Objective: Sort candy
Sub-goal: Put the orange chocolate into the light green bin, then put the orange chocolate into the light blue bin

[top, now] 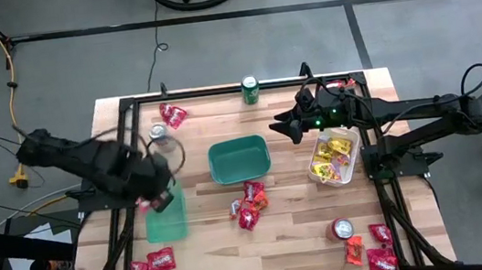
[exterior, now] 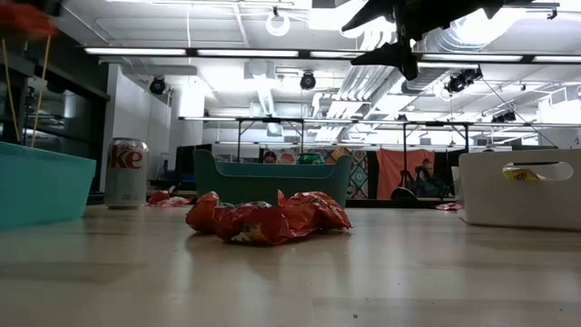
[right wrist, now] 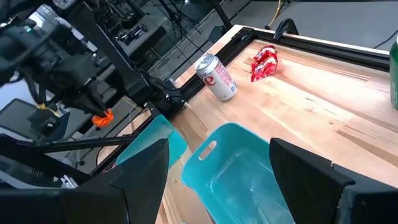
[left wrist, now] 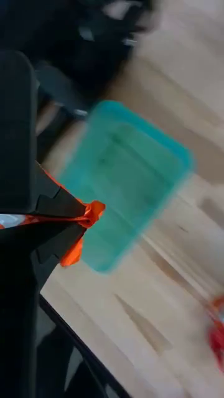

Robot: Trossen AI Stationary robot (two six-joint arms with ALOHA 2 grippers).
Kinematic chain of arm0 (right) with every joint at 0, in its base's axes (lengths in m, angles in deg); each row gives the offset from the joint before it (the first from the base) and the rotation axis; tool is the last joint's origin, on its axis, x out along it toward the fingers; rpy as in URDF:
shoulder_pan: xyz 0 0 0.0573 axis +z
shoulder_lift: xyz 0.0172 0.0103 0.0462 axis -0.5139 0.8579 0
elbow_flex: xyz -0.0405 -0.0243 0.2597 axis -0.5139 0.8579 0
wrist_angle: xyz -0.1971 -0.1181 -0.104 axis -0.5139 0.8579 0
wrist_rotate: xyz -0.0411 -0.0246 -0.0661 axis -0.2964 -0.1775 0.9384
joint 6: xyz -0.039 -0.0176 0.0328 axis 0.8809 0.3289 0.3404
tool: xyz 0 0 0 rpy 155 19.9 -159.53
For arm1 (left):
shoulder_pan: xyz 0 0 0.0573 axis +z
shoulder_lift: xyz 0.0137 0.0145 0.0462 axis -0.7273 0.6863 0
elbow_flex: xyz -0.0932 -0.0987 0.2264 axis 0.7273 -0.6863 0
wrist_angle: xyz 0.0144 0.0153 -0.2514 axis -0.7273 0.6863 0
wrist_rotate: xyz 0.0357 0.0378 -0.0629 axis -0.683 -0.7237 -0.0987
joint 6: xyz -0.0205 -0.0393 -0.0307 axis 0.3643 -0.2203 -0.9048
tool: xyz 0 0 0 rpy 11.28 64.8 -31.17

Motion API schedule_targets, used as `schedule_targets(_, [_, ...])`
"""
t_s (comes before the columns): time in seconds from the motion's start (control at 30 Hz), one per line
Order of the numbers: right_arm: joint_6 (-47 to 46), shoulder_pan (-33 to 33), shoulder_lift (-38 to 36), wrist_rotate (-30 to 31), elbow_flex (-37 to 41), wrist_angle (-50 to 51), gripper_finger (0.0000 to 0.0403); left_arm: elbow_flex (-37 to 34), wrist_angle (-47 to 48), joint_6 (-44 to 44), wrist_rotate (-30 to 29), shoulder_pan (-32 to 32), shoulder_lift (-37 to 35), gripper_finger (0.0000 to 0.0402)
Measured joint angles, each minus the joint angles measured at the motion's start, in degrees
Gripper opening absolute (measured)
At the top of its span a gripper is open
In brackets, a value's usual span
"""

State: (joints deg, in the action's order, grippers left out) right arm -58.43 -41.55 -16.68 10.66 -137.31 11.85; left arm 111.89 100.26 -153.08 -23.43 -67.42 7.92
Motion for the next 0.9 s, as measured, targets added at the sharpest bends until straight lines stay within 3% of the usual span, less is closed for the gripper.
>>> schedule_targets(0.13, [0.1, 0.0, 0.0, 0.0, 0.0, 0.1, 0.0272, 0.0, -0.6, -6.4, -1.5, -6.5, 0.9, 0.0])
schedule_targets(0.27, [1.5, 0.0, 0.0, 0.0, 0.0, 0.1, 0.0272, -0.9, -2.7, -10.0, -4.8, -8.7, 2.3, 0.0])
schedule_targets(0.57, [1.5, 0.0, 0.0, -0.4, 0.0, 1.0, 0.0272, -15.2, -14.6, -9.8, -0.2, -8.5, 2.4, 0.0006])
schedule_targets(0.7, [1.5, 0.0, 0.0, -0.5, 0.0, 1.8, 0.0272, -19.6, -20.8, -8.3, -0.8, -7.2, 2.4, 0.0032])
schedule_targets(0.9, [1.5, 0.0, 0.0, -1.0, 0.0, 1.8, 0.0272, -21.8, -20.8, -6.4, -0.8, -4.4, 2.4, 0.0097])
